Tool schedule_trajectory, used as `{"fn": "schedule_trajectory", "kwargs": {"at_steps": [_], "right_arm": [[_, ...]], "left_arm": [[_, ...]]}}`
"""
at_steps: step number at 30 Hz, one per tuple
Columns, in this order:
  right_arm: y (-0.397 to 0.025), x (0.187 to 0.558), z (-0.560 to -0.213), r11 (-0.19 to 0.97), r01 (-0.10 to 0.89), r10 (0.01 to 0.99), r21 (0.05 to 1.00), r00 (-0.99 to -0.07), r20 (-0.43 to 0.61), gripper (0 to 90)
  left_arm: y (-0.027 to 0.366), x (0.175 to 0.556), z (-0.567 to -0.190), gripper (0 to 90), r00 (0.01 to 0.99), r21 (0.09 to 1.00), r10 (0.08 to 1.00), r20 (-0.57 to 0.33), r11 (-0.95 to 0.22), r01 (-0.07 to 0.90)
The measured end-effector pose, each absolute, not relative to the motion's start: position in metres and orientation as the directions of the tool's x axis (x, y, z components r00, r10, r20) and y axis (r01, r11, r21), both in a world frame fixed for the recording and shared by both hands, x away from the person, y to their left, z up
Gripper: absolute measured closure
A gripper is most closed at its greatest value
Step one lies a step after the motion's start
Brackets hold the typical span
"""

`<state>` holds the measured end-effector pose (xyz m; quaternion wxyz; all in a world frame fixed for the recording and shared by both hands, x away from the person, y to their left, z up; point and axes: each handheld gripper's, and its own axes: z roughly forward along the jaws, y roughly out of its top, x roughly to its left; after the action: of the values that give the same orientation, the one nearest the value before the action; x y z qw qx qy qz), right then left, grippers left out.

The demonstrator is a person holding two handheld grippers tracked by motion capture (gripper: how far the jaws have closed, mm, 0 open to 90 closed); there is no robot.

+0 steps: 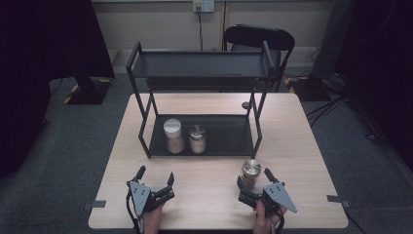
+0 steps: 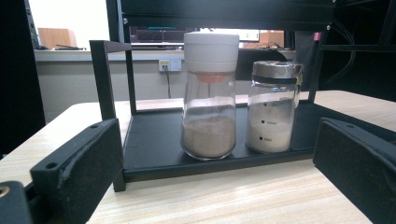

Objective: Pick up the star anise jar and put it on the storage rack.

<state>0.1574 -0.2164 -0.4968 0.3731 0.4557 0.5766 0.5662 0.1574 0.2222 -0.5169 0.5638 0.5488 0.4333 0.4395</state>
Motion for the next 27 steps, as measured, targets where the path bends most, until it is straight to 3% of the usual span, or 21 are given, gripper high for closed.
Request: {"fn": "schedule_trajectory", "kwargs": {"at_steps": [27], "right_arm": [[-0.215,0.156,-0.483,-0.052,0.125,0.947,0.991,-0.309,0.088,0.6]], "left_arm": [[0.221,0.157,-0.517,1.1,0.234,1.000,0.972,-0.008,0.013,-0.021]]}}
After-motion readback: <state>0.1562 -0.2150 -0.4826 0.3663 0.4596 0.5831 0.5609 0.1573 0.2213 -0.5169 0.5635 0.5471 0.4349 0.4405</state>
